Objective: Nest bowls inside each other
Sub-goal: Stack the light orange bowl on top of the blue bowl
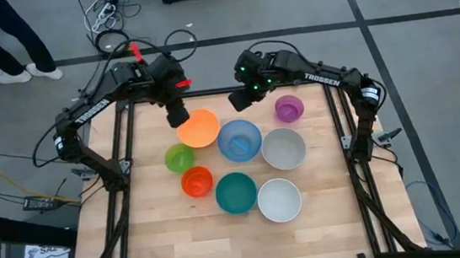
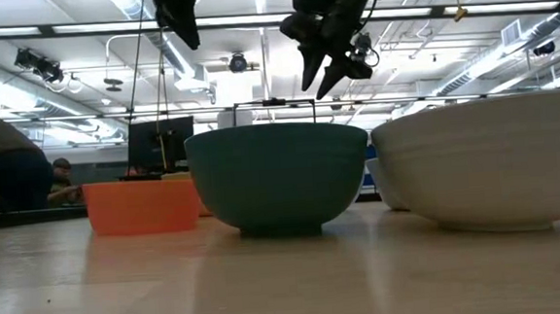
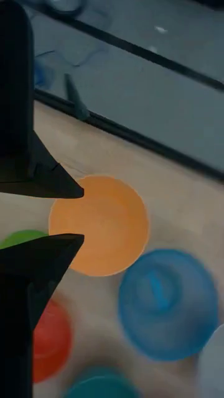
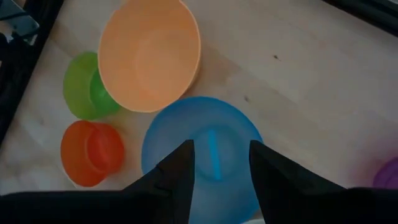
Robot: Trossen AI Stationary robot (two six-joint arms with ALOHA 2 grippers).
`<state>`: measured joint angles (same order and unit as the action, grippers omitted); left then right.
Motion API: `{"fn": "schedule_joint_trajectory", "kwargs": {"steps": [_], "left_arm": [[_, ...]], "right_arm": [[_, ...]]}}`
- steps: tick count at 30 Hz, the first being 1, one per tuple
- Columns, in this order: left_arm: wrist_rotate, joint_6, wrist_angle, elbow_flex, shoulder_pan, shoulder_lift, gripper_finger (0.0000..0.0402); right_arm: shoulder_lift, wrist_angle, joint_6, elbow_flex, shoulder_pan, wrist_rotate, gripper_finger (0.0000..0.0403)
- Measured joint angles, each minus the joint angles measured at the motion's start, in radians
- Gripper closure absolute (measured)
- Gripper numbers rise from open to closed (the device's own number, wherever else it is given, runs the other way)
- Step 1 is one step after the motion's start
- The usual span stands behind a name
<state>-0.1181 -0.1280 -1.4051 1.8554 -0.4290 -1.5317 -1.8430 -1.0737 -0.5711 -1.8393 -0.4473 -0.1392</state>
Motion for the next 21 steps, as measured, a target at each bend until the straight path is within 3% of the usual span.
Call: {"fn": "schedule_joint_trajectory", "kwargs": {"steps": [5, 12, 17, 21], "left_arm": [[0.139, -0.252, -0.039, -0.061, 0.039, -0.034, 0.0291], [0.269, -0.431, 0.01, -0.129, 0.094, -0.047, 0.0291], [0.222, -0.468, 0.136, -0.236, 0.135, -0.047, 0.0291], [0.14, -0.368, 0.218, -0.333, 0.144, -0.047, 0.0291]], "right_arm": [[0.049, -0.024, 0.001, 0.0, -0.001, -0.002, 0.0261], [0.167, -0.04, -0.005, 0.0, 0.002, 0.054, 0.0261], [0.256, -0.077, -0.02, 0.0, 0.002, 0.117, 0.0261], [0.32, -0.102, -0.038, -0.001, 0.002, 0.165, 0.0261]]}}
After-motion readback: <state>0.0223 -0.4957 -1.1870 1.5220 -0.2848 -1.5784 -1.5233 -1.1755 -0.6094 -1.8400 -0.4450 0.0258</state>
